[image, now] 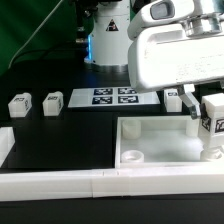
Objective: Assemble one leg
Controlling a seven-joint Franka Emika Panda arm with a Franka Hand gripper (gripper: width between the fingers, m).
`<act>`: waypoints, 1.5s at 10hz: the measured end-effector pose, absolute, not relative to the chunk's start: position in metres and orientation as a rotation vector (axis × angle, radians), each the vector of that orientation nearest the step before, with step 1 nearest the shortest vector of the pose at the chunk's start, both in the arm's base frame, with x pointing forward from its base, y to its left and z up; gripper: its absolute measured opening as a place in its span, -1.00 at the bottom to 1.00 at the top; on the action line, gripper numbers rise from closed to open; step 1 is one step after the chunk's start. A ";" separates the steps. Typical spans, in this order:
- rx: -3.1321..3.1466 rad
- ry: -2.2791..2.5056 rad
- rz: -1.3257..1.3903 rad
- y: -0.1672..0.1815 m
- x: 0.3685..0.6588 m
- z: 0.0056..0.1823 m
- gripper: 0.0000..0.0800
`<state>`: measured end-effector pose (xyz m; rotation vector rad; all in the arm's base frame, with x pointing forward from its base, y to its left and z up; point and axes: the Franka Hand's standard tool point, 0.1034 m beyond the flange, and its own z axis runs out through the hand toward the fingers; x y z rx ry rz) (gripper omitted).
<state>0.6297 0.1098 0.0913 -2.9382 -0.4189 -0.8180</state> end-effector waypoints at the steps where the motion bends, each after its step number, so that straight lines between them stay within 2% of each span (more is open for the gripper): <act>1: -2.938 -0.423 -0.818 0.110 0.630 0.091 -0.26; 5: -2.943 -0.443 -0.798 0.111 0.623 0.085 -0.26; 8: -2.942 -0.449 -0.793 0.111 0.620 0.073 -0.26; 15: -2.918 -0.451 -0.869 0.113 0.624 0.072 -0.26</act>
Offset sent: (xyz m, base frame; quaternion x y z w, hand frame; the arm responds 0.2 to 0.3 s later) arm -0.0077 -0.0031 -0.0021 0.0023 -0.0003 -0.0015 1.0000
